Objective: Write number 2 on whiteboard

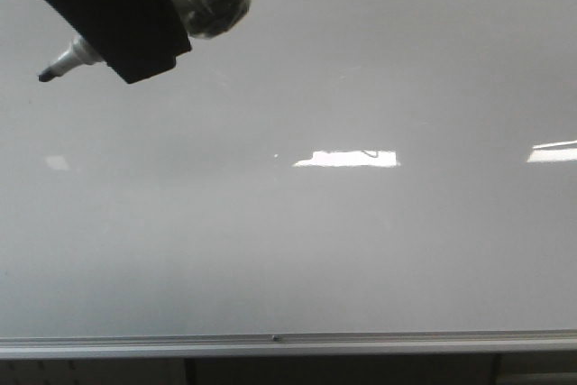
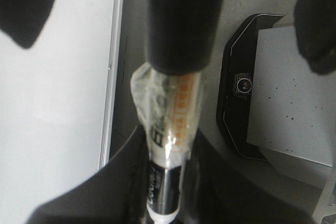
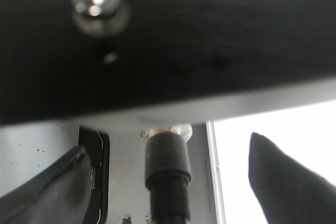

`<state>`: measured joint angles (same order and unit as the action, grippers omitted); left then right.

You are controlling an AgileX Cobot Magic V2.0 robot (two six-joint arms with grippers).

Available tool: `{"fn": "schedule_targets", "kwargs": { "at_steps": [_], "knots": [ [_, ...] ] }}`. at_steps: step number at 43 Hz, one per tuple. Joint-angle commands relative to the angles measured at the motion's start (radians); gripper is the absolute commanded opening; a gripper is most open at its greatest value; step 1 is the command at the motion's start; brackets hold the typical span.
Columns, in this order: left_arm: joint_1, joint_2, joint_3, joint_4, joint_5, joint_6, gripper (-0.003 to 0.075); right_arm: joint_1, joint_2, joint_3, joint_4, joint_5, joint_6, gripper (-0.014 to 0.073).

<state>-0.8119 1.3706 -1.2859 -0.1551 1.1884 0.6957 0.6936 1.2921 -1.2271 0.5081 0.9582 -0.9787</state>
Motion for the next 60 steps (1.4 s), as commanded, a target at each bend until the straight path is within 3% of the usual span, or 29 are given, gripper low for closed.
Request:
{"fn": "schedule_targets", "kwargs": {
  "at_steps": [1, 5, 24, 29, 33, 38, 42, 53, 60],
  "knots": [
    [-0.007, -0.027, -0.033, -0.014, -0.039, 0.004, 0.0039, 0.003, -0.016, -0.035, 0.040, -0.024, -0.006, 0.0620],
    [-0.007, -0.027, -0.033, -0.014, -0.039, 0.004, 0.0039, 0.003, -0.015, -0.035, 0.040, -0.024, -0.006, 0.0573],
    [-0.007, -0.027, -0.033, -0.014, -0.046, 0.004, 0.0041, 0.003, -0.015, -0.035, 0.040, -0.016, -0.006, 0.0159],
    [-0.007, -0.027, -0.033, -0.014, -0.067, 0.004, 0.0079, 0.003, -0.015, -0.035, 0.040, -0.016, -0.006, 0.0090],
    [-0.007, -0.027, -0.033, -0.014, -0.077, 0.004, 0.0185, 0.003, -0.015, -0.035, 0.040, -0.016, -0.006, 0.0076],
    [-0.005, -0.027, -0.033, -0.006, -0.093, -0.003, 0.0388, 0.000, -0.017, -0.035, 0.034, -0.016, -0.006, 0.0076],
    [0.001, -0.036, -0.033, 0.018, -0.099, -0.036, 0.0472, -0.017, -0.028, -0.035, 0.025, -0.007, 0.005, 0.0076],
    [0.145, -0.131, -0.001, -0.007, -0.098, -0.138, 0.0482, -0.151, -0.130, -0.035, -0.129, 0.095, 0.206, 0.0078],
    [0.290, -0.242, 0.085, -0.066, -0.140, -0.219, 0.0482, -0.254, -0.241, -0.018, -0.246, 0.130, 0.457, 0.0078]
  ]
}}
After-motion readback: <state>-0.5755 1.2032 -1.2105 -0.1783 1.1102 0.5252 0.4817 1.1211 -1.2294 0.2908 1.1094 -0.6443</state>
